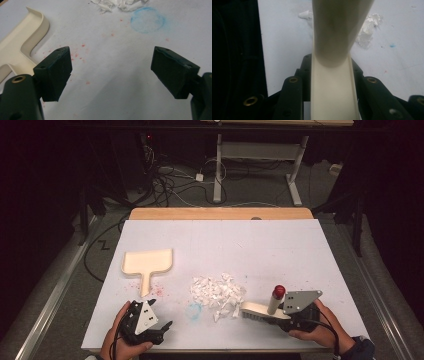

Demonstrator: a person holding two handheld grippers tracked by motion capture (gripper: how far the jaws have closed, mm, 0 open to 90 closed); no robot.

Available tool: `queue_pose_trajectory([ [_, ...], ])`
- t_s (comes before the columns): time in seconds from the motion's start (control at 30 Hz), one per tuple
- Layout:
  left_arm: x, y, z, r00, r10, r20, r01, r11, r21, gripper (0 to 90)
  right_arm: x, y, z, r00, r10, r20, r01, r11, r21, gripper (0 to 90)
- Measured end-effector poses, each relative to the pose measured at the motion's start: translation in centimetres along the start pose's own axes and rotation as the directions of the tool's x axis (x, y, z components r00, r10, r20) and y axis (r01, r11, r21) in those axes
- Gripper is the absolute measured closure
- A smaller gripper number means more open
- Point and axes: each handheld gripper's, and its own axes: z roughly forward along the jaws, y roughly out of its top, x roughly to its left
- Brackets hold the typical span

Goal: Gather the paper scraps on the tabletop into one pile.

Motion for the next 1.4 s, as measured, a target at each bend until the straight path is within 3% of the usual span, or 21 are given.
queue_pose_trajectory([
  [0.1,0.0,0.0,0.1,1.0,0.0,0.005,0.0,1.0,0.0,16.3,-0.4,0.4,0.9,0.9999,0.017,-0.005,-0.017,1.0,-0.015,67.6],
  [0.5,0.0,0.0,0.3,0.9999,0.01,0.012,-0.01,0.9999,0.005,16.3,-2.7,4.9,5.1,0.9983,-0.035,0.047,0.038,0.998,-0.048,67.6],
  [0.63,0.0,0.0,0.3,0.9999,0.005,0.011,-0.005,1.0,0.002,16.3,-3.0,5.6,5.1,0.9985,-0.017,0.052,0.022,0.996,-0.091,67.6],
  [0.8,0.0,-0.1,0.1,1.0,0.004,0.008,-0.004,1.0,0.004,16.3,-2.3,5.7,3.6,0.9992,-0.019,0.037,0.023,0.991,-0.128,67.6],
  [0.97,-0.1,0.0,0.0,1.0,0.004,0.005,-0.004,1.0,0.001,16.3,-1.0,5.8,2.0,0.9995,-0.029,-0.011,0.027,0.985,-0.171,67.5],
  [1.1,0.0,0.0,0.0,1.0,0.005,0.003,-0.005,1.0,0.001,16.3,0.3,6.0,2.0,0.9956,-0.048,-0.08,0.032,0.981,-0.19,67.5],
  [1.23,0.0,0.0,0.0,1.0,0.006,0.005,-0.006,1.0,0.0,16.3,1.5,6.1,3.8,0.9862,-0.072,-0.149,0.048,0.986,-0.159,67.6],
  [1.4,0.0,0.1,0.1,1.0,0.004,0.007,-0.003,1.0,-0.002,16.3,1.6,6.1,6.5,0.9815,-0.085,-0.171,0.069,0.993,-0.099,67.6],
])
